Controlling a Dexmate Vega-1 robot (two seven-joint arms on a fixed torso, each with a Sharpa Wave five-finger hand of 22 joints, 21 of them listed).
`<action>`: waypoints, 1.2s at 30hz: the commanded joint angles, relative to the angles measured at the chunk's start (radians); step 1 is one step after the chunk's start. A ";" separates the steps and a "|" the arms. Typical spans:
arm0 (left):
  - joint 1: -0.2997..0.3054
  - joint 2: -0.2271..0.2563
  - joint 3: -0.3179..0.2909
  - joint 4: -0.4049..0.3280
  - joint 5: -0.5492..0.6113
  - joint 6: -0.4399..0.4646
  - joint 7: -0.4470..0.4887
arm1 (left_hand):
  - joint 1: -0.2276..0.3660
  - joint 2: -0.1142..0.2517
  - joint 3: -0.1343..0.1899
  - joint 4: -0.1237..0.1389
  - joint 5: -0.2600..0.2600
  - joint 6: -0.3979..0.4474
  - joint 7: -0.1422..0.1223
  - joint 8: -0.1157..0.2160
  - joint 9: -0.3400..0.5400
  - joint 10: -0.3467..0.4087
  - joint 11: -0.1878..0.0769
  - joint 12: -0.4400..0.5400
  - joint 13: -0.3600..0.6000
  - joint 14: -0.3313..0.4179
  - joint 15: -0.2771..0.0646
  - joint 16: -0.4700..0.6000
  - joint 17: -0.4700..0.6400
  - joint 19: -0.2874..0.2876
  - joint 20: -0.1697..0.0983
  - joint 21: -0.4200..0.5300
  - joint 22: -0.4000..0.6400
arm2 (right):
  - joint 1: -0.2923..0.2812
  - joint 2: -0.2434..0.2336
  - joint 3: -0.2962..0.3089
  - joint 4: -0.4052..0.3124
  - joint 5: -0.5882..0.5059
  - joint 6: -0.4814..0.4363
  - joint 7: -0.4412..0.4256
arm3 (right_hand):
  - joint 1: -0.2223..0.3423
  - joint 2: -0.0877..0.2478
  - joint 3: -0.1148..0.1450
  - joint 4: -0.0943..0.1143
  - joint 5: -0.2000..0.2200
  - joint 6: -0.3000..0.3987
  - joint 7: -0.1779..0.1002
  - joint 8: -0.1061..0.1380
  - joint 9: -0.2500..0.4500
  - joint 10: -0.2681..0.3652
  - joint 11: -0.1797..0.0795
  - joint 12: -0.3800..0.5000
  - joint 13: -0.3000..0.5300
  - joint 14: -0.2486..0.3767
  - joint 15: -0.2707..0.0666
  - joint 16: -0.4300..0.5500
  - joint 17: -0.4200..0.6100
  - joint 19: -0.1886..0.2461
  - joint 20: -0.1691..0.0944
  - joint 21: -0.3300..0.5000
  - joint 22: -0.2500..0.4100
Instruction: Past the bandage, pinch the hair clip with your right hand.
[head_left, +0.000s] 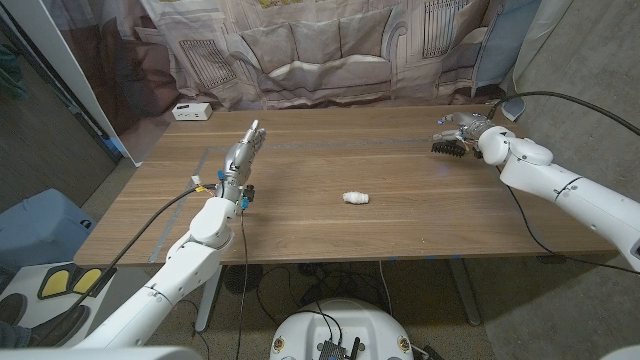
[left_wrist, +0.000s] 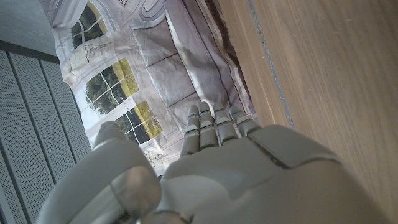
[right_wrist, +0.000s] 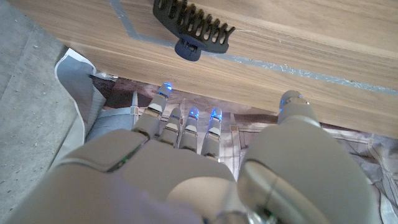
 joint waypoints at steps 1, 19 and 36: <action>-0.003 0.007 -0.005 -0.001 -0.015 -0.015 -0.031 | -0.003 0.003 0.005 0.000 -0.002 0.010 0.000 -0.002 0.002 0.005 0.002 -0.002 0.005 0.009 0.002 -0.001 0.001 -0.002 -0.002 0.004 0.006 | -0.146 -0.033 0.127 -0.143 0.089 0.025 -0.079 | 0.001 0.009 0.007 0.004 -0.005 0.004 0.005 0.002 0.003 0.013 0.003 0.008 0.003 0.019 -0.004 0.013 0.002 0.006 -0.009 0.008 -0.001; -0.032 -0.002 0.014 0.011 -0.001 -0.003 -0.034 | -0.004 0.003 0.006 -0.001 -0.002 0.009 -0.001 -0.002 0.002 0.006 0.000 -0.002 0.005 0.008 0.000 -0.002 0.001 -0.001 -0.005 0.004 0.006 | -0.254 -0.031 0.222 -0.165 0.216 0.170 -0.191 | -0.002 0.021 0.011 0.003 -0.022 -0.035 0.039 -0.016 0.002 0.009 0.017 0.010 0.004 0.036 -0.012 0.019 0.001 0.015 -0.042 0.013 -0.002; -0.055 -0.005 0.020 0.032 -0.005 -0.005 -0.048 | -0.004 0.003 0.008 -0.002 -0.002 0.010 0.000 -0.002 0.002 0.005 0.004 -0.003 0.005 0.010 -0.003 -0.002 0.001 0.003 -0.012 0.005 0.006 | -0.325 -0.037 0.294 -0.201 0.320 0.227 -0.222 | -0.011 0.034 0.014 0.003 -0.043 -0.094 0.083 -0.031 -0.002 0.011 0.042 0.009 0.002 0.041 -0.021 0.020 -0.001 0.022 -0.072 0.015 -0.004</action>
